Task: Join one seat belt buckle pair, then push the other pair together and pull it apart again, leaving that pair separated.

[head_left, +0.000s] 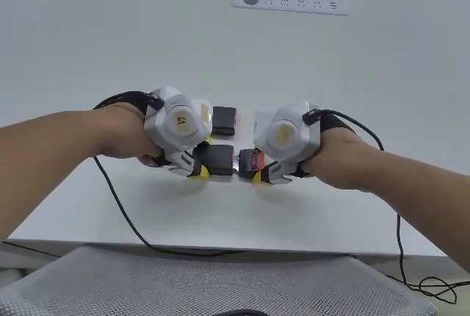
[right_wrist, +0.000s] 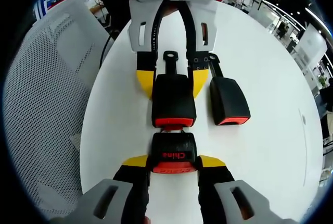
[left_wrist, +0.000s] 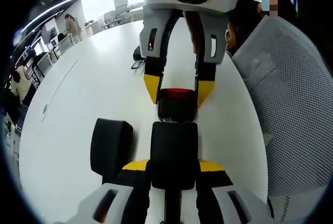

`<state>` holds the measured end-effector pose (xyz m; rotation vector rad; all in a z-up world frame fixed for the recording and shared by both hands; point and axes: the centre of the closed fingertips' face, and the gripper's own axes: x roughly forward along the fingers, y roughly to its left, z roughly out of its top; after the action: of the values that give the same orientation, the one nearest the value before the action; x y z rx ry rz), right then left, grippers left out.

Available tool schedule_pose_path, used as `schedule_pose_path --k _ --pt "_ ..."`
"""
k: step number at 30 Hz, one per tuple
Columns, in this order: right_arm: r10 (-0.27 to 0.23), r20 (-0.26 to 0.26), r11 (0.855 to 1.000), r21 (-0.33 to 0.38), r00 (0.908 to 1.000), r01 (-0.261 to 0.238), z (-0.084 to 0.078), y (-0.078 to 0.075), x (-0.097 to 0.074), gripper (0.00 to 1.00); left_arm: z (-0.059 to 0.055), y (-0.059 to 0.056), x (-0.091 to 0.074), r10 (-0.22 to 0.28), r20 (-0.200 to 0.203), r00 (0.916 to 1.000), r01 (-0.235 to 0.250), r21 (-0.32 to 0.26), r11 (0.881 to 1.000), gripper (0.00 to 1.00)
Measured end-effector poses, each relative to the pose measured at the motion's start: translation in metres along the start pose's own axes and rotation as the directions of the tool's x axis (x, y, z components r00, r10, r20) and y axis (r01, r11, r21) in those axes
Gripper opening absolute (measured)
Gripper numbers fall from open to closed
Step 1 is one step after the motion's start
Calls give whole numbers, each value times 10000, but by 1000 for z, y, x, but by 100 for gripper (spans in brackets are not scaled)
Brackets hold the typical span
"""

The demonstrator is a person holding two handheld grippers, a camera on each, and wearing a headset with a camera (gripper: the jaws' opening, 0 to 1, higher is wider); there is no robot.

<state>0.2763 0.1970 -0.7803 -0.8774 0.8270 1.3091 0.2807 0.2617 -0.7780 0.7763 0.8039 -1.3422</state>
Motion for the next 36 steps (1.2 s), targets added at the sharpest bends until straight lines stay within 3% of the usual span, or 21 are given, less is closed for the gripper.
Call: schedule_pose_path --k 3,7,11,14,18,22,28,36 --pt "-69 103 9999 109 9999 68 2 -1 -2 34 4 1 -4 238 86 9997 -239 113 9997 36" --pt "-55 357 9994 342 9993 42 7 -3 -7 36 13 3 -17 388 410 9984 -379 -225 9990 38" --pt "69 540 9995 309 9985 -86 14 0 -20 35 14 3 -26 403 579 9975 -391 -211 9990 38" --pt "156 562 9999 17 9983 -157 16 5 -32 36 22 3 -37 415 774 9961 -401 -194 9990 38" --pt "14 711 10000 -3 9975 -14 16 -1 -41 35 27 14 -45 646 917 9937 -635 -153 9979 38" --pt "-276 695 9994 242 9972 260 3 -18 -48 35 32 20 -47 765 908 9929 -770 22 9970 38" --pt "-482 509 9986 241 9975 470 -17 -31 -60 33 37 28 -44 820 881 9927 -843 227 9962 38" --pt "-838 -14 9945 634 9965 837 -57 -53 -72 33 38 49 -39 999 784 9919 -1032 388 9939 40"
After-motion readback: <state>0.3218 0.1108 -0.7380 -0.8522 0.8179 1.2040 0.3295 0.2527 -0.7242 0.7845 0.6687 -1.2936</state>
